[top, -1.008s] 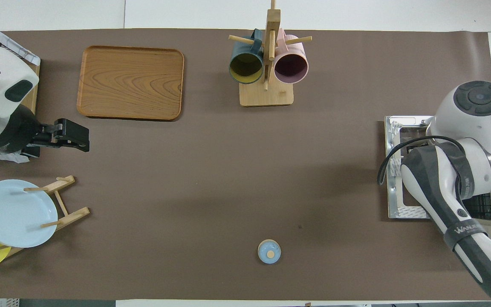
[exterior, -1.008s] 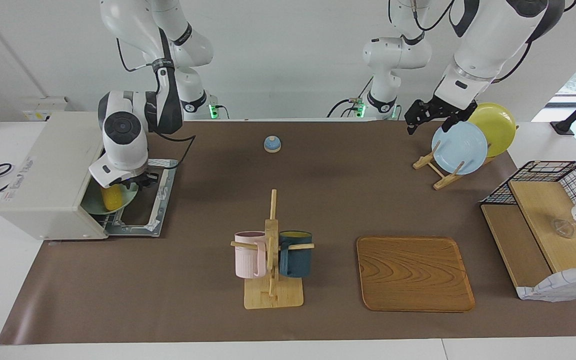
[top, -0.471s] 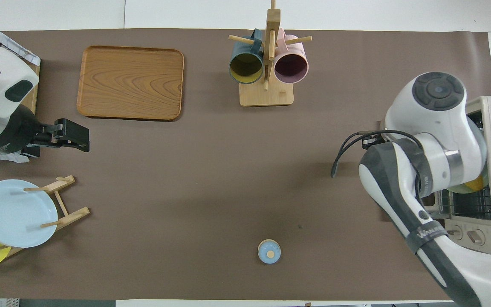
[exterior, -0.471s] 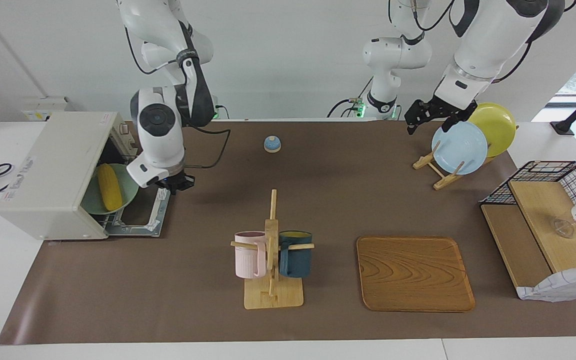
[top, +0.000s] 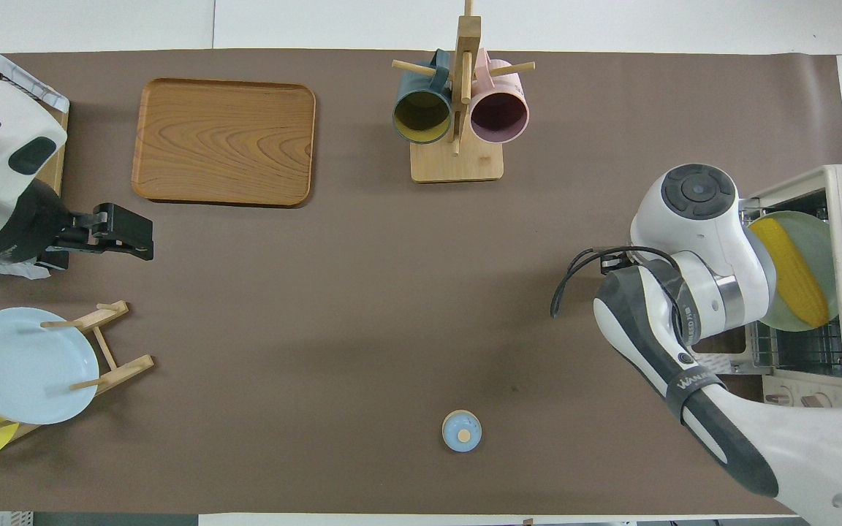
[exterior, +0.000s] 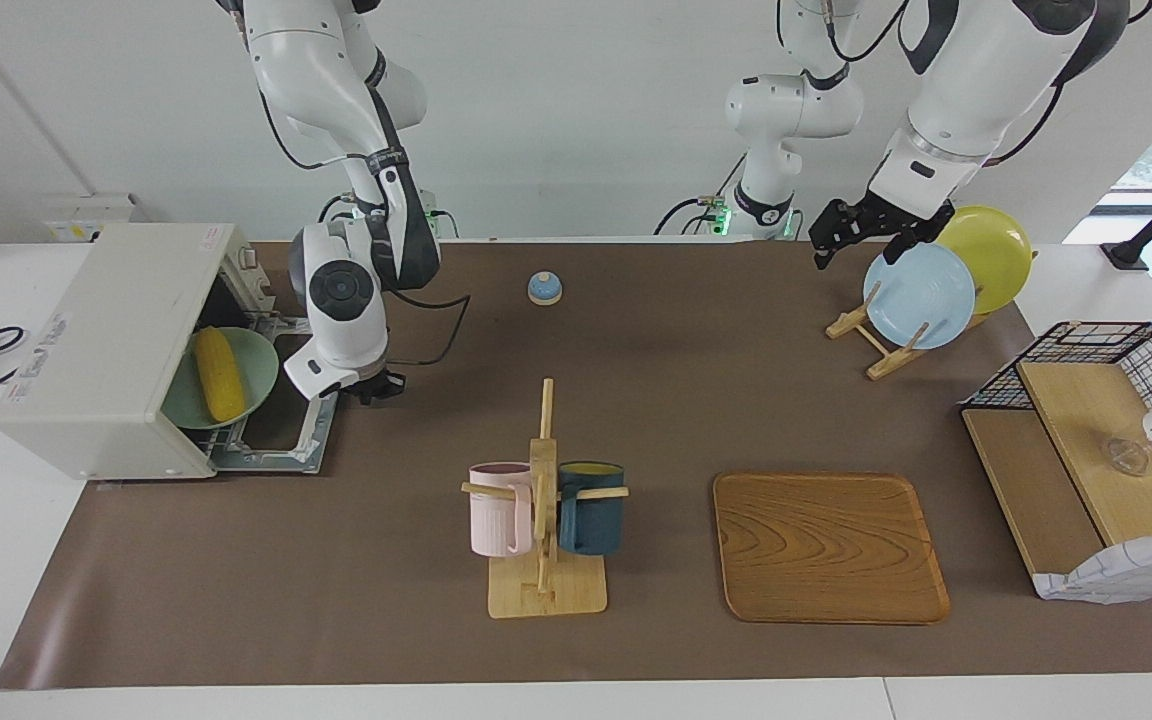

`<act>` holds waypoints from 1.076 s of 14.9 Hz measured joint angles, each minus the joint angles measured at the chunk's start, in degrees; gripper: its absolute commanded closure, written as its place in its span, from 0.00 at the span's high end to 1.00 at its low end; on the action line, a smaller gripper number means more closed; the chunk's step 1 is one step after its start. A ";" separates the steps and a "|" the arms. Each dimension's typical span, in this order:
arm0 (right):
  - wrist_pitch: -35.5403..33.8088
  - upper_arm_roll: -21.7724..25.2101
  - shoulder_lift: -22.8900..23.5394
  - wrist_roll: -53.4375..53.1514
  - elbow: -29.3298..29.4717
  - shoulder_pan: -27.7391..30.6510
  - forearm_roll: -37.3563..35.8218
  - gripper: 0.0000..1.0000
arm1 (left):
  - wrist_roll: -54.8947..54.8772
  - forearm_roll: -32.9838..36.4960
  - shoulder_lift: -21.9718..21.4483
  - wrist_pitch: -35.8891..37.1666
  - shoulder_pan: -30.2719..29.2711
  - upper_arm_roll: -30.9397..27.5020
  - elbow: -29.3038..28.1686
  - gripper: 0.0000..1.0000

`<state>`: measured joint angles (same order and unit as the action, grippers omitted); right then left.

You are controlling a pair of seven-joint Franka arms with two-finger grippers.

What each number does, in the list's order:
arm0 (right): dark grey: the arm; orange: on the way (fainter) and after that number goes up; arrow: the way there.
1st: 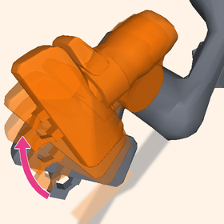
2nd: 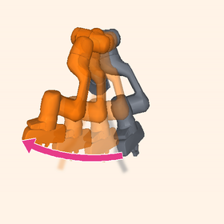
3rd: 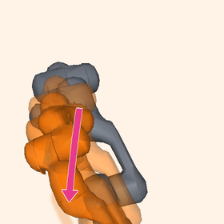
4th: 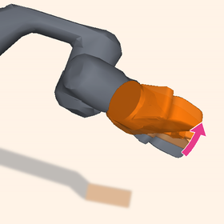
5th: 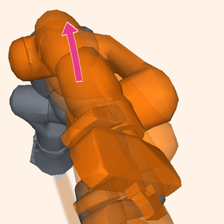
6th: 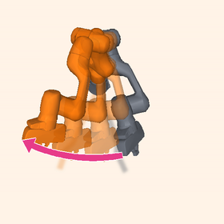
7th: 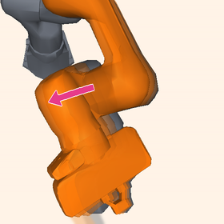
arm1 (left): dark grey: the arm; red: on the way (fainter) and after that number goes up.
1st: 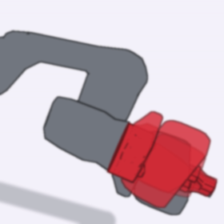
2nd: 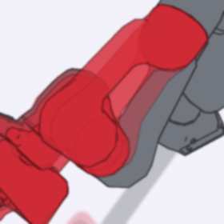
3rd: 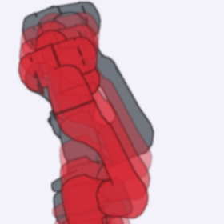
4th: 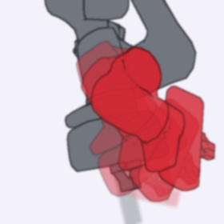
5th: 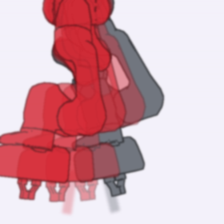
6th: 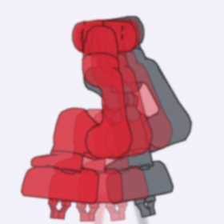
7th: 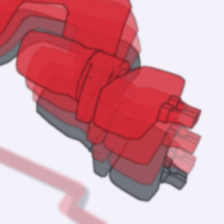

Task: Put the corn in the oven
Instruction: 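Insert the corn into the oven and open the right gripper, then push the oven door shut with the right gripper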

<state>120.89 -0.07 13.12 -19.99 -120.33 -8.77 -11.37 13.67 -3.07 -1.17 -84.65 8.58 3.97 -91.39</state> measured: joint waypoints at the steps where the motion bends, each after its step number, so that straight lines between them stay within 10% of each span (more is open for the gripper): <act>1: 0.59 0.02 0.00 0.00 -0.68 0.21 -0.31 0.00 | 0.00 0.00 0.00 0.00 -0.02 -0.01 0.00 1.00; 9: -0.29 -0.63 -0.10 0.28 -1.24 1.21 -10.55 0.00 | 0.00 0.00 0.00 0.00 -0.13 -0.14 0.00 1.00; 16: -18.74 -0.64 -8.62 20.17 8.75 5.72 -10.56 0.00 | 0.00 0.00 0.00 0.00 -0.13 -0.14 0.00 1.00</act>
<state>102.15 -0.71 4.50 0.18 -111.58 -3.05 -21.93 13.67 -3.07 -1.17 -84.65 8.45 3.83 -91.39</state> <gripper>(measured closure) 0.991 0.000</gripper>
